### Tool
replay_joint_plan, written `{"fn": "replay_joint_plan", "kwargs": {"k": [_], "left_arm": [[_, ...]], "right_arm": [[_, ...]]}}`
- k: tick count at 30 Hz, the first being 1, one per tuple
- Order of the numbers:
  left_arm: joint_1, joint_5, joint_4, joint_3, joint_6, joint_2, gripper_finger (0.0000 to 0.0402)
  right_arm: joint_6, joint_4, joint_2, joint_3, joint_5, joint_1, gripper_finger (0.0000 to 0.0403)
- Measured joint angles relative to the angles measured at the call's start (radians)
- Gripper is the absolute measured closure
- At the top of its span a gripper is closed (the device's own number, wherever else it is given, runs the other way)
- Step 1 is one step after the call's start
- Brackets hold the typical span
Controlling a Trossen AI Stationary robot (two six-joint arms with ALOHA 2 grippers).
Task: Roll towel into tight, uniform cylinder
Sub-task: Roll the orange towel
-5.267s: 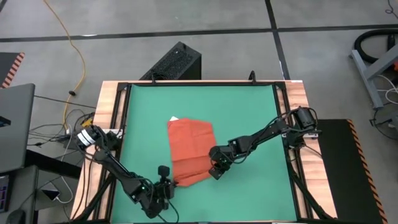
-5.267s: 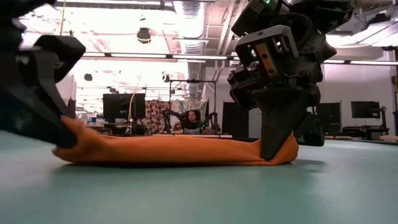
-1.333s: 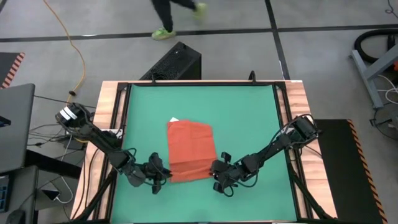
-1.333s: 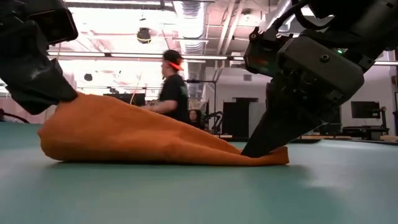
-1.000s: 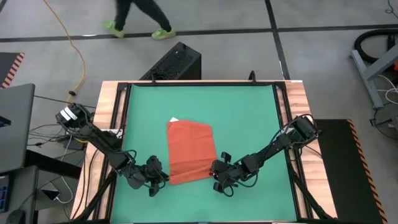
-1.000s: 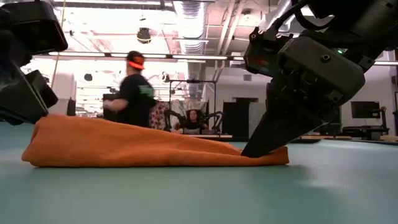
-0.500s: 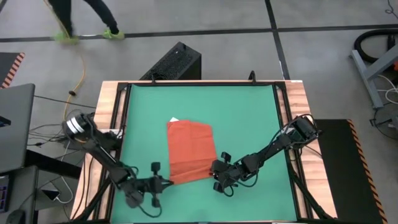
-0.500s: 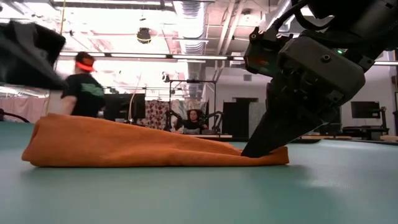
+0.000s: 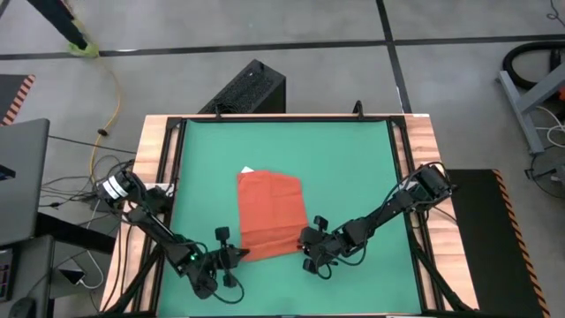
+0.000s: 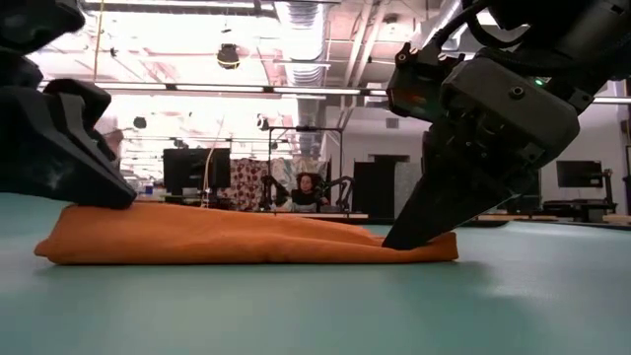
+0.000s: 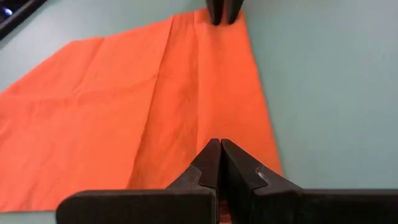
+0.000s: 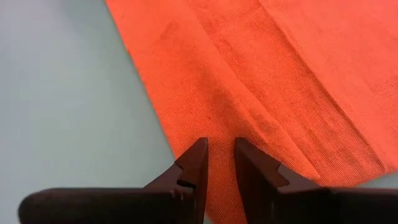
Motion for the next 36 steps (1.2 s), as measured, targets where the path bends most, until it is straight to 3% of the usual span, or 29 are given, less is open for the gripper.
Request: {"fn": "replay_joint_plan", "kwargs": {"k": [15, 22, 30, 36], "left_arm": [[0.028, 0.039, 0.015, -0.066, -0.080, 0.000, 0.0401], [0.028, 0.039, 0.015, -0.067, -0.079, 0.000, 0.0401], [0.041, 0.015, 0.015, -0.067, -0.065, -0.001, 0.0401], [0.044, 0.008, 0.012, -0.067, -0.020, -0.001, 0.0401]], "right_arm": [[0.019, 0.006, 0.001, -0.001, 0.040, 0.005, 0.0302], [-0.032, 0.016, -0.034, -0.005, 0.170, 0.038, 0.0302], [-0.266, 0.036, -0.148, -0.003, 0.367, 0.124, 0.0302], [-0.551, 0.013, -0.108, -0.002, 0.310, 0.183, 0.0301]]}}
